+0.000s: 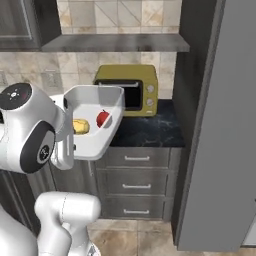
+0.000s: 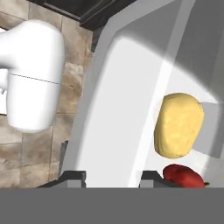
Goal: Take the potato and bell pepper out of the freezer and place them in the tupperware container on the counter. Then put the tupperware containing the vegetables back in the freezer.
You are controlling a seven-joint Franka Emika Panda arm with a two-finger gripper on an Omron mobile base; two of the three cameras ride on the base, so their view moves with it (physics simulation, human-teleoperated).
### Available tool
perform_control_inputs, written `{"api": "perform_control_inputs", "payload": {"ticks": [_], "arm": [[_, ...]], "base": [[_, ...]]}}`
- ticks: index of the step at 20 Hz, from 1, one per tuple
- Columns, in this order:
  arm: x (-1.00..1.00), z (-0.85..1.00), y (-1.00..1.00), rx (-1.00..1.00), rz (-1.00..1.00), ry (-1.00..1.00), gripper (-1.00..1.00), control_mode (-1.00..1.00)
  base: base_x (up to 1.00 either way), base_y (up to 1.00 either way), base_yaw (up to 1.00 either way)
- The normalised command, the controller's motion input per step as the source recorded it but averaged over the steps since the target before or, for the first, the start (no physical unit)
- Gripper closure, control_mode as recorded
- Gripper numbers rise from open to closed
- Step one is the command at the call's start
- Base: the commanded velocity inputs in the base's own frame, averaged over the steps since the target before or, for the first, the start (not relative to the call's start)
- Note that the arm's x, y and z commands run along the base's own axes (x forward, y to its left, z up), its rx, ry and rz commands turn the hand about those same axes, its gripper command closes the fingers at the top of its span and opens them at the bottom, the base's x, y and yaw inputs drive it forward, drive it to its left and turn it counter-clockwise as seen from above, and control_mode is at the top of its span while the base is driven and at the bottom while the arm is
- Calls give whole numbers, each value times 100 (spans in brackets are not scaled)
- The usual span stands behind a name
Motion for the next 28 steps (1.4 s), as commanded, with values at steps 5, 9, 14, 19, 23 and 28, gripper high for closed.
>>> {"api": "perform_control_inputs", "payload": {"ticks": [5,9,14,19,23,28], "arm": [[0,0,0,0,0,0,100,100],[0,0,0,0,0,0,100,100],[0,0,0,0,0,0,100,100],[0,0,0,0,0,0,100,100],[0,0,0,0,0,0,100,100],[0,0,0,0,0,0,100,100]], "base": [[-32,-85,-2],[-21,-100,0],[-2,-100,0],[-6,-91,0],[0,-81,0],[-7,-61,0]]}}
